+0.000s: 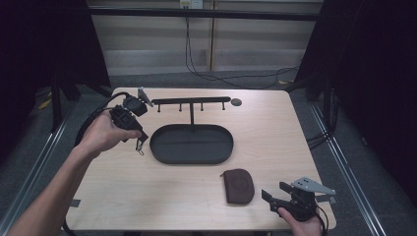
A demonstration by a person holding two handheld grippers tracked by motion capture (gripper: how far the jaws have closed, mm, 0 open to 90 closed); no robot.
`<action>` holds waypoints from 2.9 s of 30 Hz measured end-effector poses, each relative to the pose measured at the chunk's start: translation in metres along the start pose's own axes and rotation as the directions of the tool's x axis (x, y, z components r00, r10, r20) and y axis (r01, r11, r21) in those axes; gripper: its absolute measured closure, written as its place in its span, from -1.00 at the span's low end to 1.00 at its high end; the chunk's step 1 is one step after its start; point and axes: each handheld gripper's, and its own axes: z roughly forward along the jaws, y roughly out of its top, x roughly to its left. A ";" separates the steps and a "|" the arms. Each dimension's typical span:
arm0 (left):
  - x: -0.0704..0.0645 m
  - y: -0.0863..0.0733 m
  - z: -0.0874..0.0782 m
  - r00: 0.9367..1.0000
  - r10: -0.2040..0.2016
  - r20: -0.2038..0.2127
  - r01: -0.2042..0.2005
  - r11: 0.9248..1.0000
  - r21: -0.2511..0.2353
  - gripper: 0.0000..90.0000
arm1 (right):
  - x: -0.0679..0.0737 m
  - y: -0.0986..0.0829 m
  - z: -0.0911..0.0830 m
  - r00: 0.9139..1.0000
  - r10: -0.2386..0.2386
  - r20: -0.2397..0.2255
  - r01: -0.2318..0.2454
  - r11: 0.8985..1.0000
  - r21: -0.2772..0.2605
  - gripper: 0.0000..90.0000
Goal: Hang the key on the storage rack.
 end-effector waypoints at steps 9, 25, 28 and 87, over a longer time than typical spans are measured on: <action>0.004 0.016 -0.009 1.000 -0.021 -0.008 0.021 1.000 -0.007 0.89 | 0.000 0.000 0.000 1.000 -0.001 -0.003 0.001 1.000 0.002 -0.48; 0.011 0.036 -0.017 0.998 -0.058 0.007 0.058 0.998 -0.010 0.89 | 0.000 0.000 0.000 1.000 -0.001 -0.005 0.001 1.000 0.004 -0.48; 0.012 0.040 -0.020 0.998 -0.057 0.000 0.057 0.998 -0.015 0.89 | 0.000 0.000 0.000 1.000 -0.001 -0.006 0.001 1.000 0.004 -0.48; 0.036 0.120 -0.012 0.986 -0.150 -0.073 0.151 0.989 -0.004 0.89 | -0.002 0.000 -0.002 0.999 0.009 -0.036 -0.009 1.000 -0.003 -0.48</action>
